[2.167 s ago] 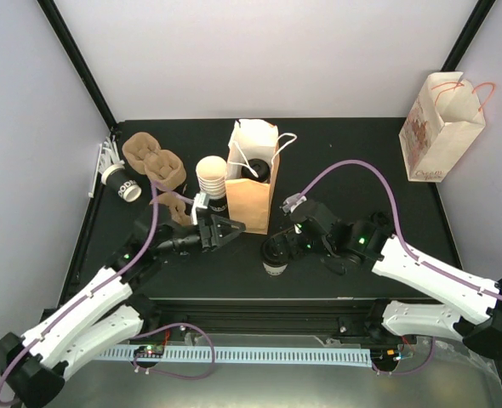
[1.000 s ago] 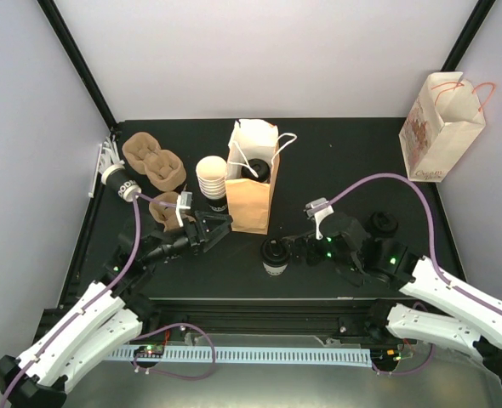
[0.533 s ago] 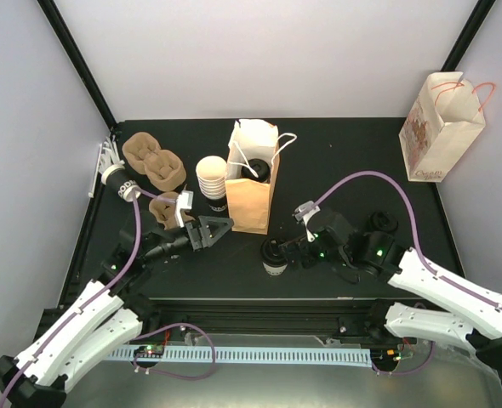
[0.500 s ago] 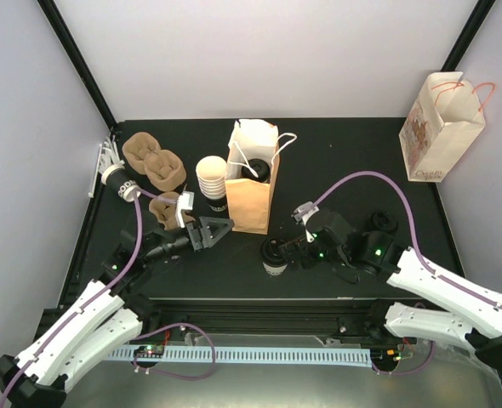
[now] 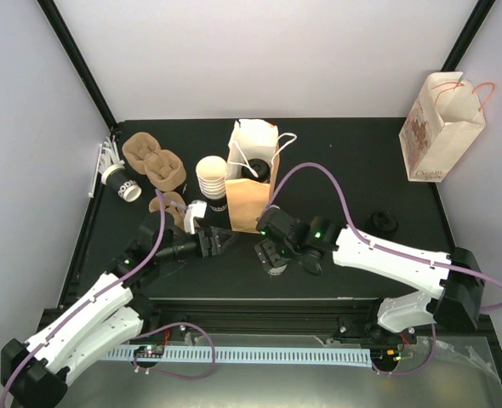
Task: Pack the takeout coffee
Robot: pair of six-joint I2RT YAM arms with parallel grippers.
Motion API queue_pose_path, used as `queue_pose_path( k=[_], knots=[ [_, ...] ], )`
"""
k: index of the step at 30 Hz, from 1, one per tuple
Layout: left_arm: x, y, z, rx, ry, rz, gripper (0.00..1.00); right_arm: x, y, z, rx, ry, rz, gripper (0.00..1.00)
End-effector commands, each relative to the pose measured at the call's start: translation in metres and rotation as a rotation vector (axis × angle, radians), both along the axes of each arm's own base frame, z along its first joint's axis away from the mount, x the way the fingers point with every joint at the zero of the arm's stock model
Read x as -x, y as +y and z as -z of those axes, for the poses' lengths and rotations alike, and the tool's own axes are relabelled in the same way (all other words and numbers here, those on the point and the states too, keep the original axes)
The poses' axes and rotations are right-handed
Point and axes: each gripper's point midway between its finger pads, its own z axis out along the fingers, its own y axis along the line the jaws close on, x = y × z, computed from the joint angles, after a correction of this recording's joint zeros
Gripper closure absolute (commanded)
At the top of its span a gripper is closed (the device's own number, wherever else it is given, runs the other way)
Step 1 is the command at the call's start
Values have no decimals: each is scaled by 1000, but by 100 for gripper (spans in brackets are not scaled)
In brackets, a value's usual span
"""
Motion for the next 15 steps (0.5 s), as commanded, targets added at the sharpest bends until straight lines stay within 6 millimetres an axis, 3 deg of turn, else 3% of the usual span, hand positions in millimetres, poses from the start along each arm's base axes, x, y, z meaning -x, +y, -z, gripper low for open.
queue_pose_path(
  k=[1, 5, 15],
  knots=[
    [6, -8, 36, -4, 67, 61, 24, -11, 2, -5, 39, -35, 44, 11],
    [8, -17, 52, 39, 107, 97, 32, -14, 3, 3, 83, -23, 53, 12],
    [8, -25, 63, 32, 121, 124, 37, -15, 0, 16, 120, -1, 83, 17]
  ],
)
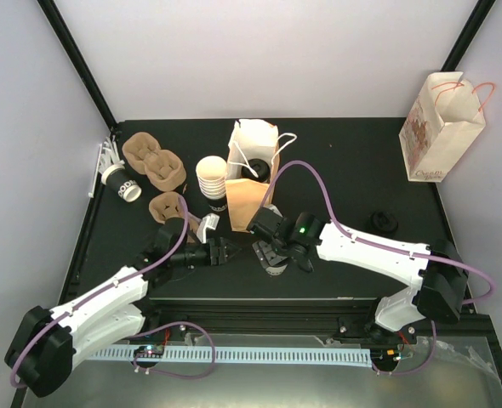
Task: Pack the takeout coffee
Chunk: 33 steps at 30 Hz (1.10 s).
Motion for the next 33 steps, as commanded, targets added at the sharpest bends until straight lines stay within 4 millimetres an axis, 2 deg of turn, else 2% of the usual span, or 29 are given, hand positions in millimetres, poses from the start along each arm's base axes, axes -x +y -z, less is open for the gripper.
queue_pose_path(
  k=[1, 7, 10, 13, 17, 27, 33],
  knots=[
    [-2, -9, -18, 55, -52, 33, 37, 1, 2, 3, -4, 12, 15, 17],
    [-4, -8, -19, 39, -63, 27, 37, 7, 2, 17, 15, 55, 16, 18],
    [-4, -7, -18, 34, -61, 26, 37, 8, 1, 20, 24, 66, 15, 23],
    [-4, -7, -18, 32, -62, 27, 37, 8, 0, 20, 32, 67, 18, 24],
    [-4, -7, -19, 27, -68, 30, 37, 6, -3, 16, 46, 54, 26, 15],
    [-3, -7, -18, 20, -68, 33, 36, 2, -5, -7, 26, 12, 27, 16],
    [-2, -6, -17, 17, -65, 33, 35, 9, -3, 13, 56, 72, 9, 14]
  ],
)
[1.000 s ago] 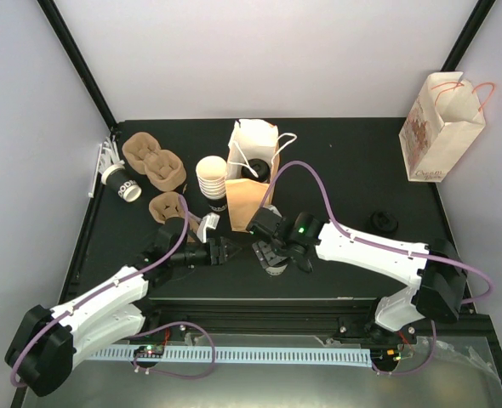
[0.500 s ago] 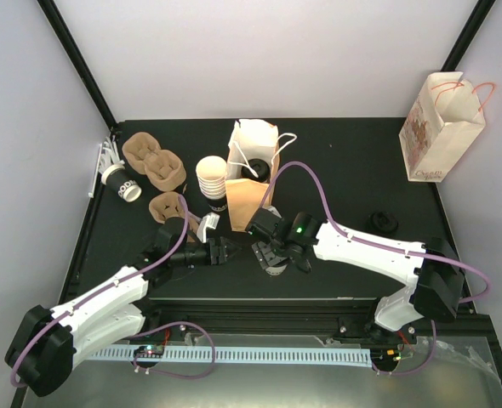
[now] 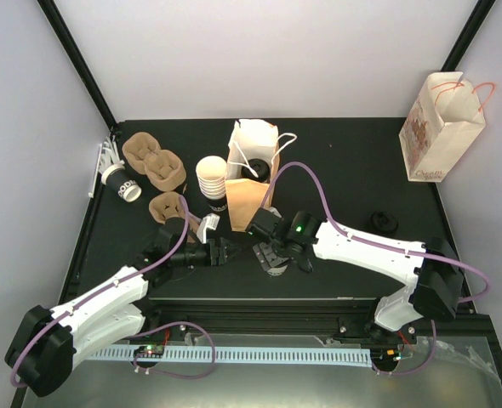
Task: Pack the takeout coffee
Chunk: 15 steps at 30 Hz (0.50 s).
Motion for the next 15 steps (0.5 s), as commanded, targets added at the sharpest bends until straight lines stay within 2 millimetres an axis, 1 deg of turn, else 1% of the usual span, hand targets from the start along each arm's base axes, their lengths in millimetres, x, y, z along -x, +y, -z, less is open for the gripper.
queue_pose_path(
  k=[1, 3, 8, 12, 15],
  knots=[
    [-2, -5, -17, 20, -49, 21, 35, 4, 2, 10, 19, 33, -4, 13],
    [-1, -5, -18, 22, -50, 22, 35, 6, 3, 14, 19, 45, -7, 14],
    [-1, -4, -18, 24, -52, 23, 35, 7, 6, 19, 12, 56, -14, 20],
    [0, -5, -18, 23, -50, 24, 35, 6, 5, 17, 14, 50, -17, 29],
    [0, -4, -18, 24, -50, 23, 35, 5, 5, 13, 10, 41, -16, 29]
  ],
)
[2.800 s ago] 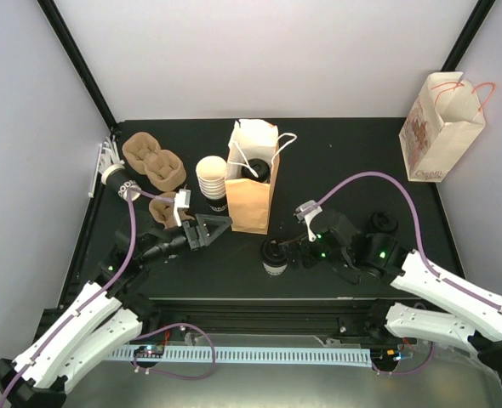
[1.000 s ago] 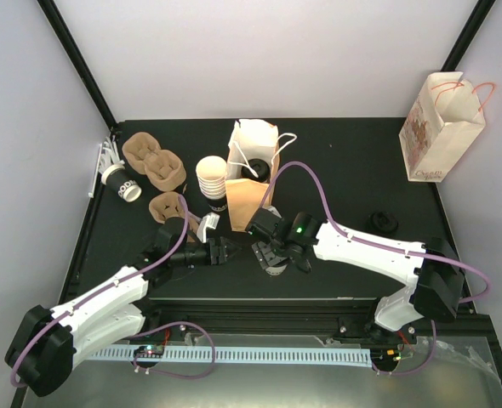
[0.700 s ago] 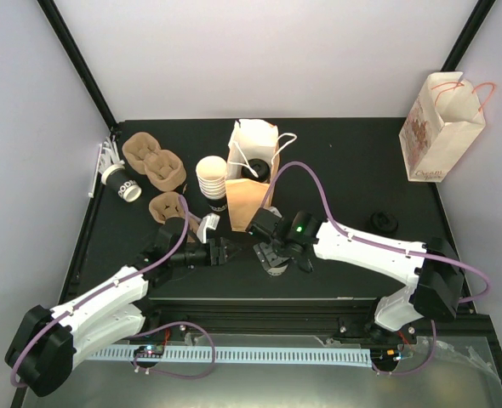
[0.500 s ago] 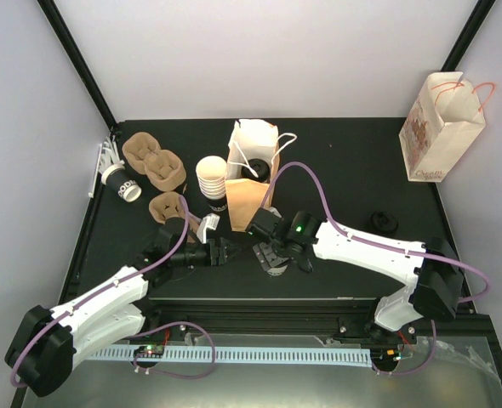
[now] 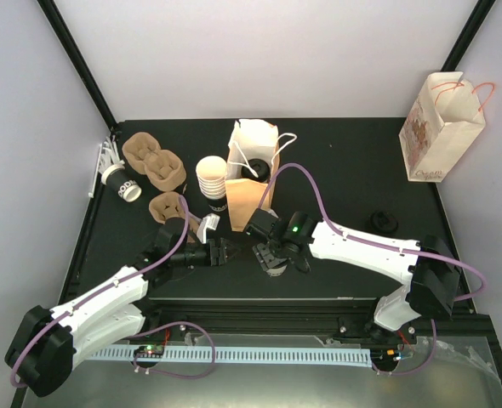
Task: Pack the takeout coffee
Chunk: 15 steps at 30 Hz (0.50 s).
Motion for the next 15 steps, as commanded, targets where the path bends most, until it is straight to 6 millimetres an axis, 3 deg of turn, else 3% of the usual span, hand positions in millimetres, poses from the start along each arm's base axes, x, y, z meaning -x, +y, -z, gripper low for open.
queue_pose_path(
  k=[1, 15],
  knots=[
    [-1, -4, -19, 25, -51, 21, 35, 3, -2, 2, 11, 8, -3, 30],
    [-4, 0, -27, -6, -98, 8, 35, -6, -4, -23, -2, -57, -2, 32]
  ],
)
